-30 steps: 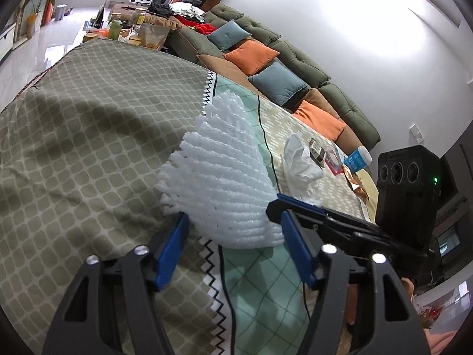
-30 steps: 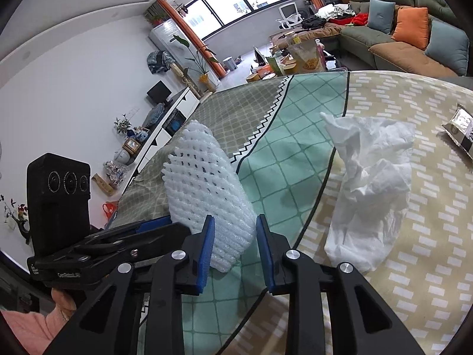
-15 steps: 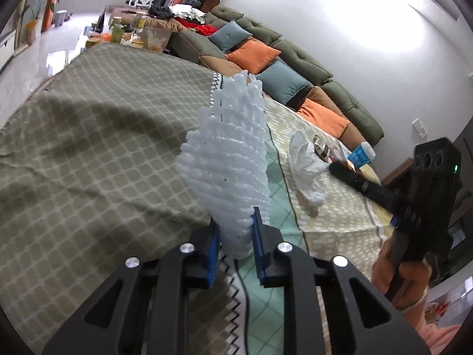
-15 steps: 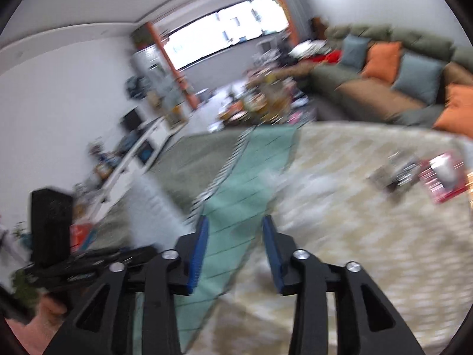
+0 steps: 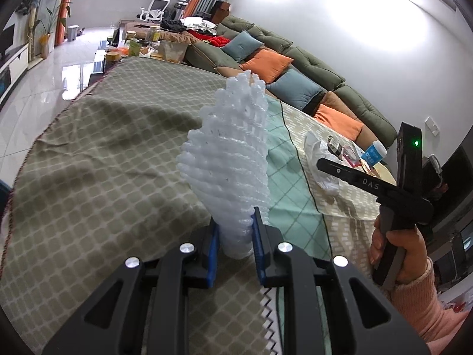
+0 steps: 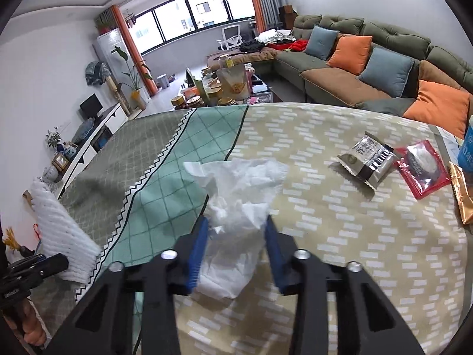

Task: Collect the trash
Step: 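Grasp the white foam mesh net with the left tool while the right tool grasps the clear plastic bag, then lift the foam net and plastic bag and carry them toward the teal bin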

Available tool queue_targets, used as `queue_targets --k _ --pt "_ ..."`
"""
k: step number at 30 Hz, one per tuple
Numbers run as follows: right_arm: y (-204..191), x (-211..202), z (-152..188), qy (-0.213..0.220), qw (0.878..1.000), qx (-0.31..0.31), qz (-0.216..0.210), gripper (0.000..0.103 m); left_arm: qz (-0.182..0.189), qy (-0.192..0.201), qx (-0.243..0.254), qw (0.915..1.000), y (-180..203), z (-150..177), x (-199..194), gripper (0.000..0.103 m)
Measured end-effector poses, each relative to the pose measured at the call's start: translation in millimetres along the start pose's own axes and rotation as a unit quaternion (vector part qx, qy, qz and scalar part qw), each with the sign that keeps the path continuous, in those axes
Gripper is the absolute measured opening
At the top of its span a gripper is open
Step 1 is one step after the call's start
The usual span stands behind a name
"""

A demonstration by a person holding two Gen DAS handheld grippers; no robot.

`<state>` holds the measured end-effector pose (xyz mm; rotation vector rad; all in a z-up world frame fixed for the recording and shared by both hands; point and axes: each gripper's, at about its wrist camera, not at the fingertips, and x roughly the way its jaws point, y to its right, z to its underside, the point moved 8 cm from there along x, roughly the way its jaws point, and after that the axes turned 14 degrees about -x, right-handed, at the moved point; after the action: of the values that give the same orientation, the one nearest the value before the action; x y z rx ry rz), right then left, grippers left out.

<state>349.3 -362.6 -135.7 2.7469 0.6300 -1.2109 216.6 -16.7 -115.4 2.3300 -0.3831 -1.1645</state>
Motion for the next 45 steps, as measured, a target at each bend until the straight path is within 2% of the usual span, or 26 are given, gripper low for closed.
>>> queue_targets --k 1,4,14,22,31,45 --pt "0.6 -1.7 -0.7 0.004 1.0 -0.001 0.003 0.017 -0.001 0.002 0.0 1.0 -1.1 0.0 -2.2 0.021" --pt "-0.1 -7.0 -1.5 0.015 1.0 0.0 0.0 0.013 -0.005 0.008 0.003 1.0 -4.5 0.7 -7.6 0.021" --pt "-47.0 -43.8 -3.7 0.067 0.995 -0.035 -0.066 0.013 -0.017 0.025 0.006 0.9995 -10.7 4.7 -26.5 0.021" --pt "-94.3 -54.5 -1.7 0.079 0.988 -0.051 -0.126 0.013 -0.025 0.037 0.005 0.999 -19.8 9.0 -42.9 0.021" --pt "-130.8 -53.9 5.1 0.077 0.983 -0.066 -0.156 0.013 -0.033 0.047 0.008 0.9984 -21.3 15.3 -58.4 0.021" --pt "-157.9 -52.0 7.9 0.077 0.978 -0.077 -0.176 0.013 -0.042 0.058 0.016 0.9973 -24.1 25.1 -77.1 0.021"
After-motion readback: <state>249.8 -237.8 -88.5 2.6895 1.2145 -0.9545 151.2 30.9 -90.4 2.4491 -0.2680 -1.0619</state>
